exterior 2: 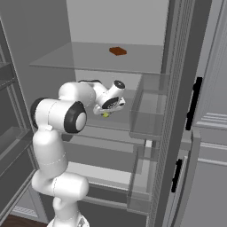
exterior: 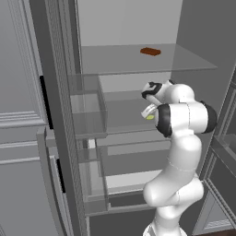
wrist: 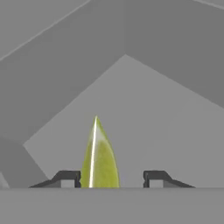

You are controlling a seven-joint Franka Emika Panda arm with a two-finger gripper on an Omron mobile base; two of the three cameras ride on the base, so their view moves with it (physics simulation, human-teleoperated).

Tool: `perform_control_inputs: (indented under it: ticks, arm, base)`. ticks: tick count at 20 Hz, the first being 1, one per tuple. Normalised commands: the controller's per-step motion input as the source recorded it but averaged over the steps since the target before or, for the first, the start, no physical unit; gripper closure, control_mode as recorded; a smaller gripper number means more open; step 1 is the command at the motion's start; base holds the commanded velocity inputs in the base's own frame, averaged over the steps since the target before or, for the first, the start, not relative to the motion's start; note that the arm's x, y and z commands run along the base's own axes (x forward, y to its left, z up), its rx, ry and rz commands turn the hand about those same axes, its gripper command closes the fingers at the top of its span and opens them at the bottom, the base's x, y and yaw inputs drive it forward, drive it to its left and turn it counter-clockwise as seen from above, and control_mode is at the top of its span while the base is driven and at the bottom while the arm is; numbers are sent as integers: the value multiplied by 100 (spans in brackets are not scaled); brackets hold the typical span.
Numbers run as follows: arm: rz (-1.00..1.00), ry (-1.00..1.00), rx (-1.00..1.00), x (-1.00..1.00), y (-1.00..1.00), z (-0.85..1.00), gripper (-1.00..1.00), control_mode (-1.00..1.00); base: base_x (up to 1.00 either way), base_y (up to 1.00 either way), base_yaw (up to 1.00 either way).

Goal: Grab a lemon wedge from the fridge and one ice cube from the ice bowl, and put them in the glass of lemonade.

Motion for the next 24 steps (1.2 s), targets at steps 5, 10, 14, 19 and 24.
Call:
perform_control_inputs:
  ticks: [5, 10, 14, 19, 24]
  arm:
    - [0, 0, 0, -22, 0, 0, 100, -100]
    - [-9, -16, 0, -92, 0, 0, 100, -100]
    - [-17, -16, 0, -100, 0, 10, 100, -100]
    - [-22, 1, 0, -96, 2, 54, 100, -100]
    - [-28, 12, 0, -100, 4, 86, 100, -100]
  base:
    - [0, 0, 0]
    - [0, 0, 0]
    - [0, 0, 0]
    - [0, 0, 0]
    - [0, 0, 0]
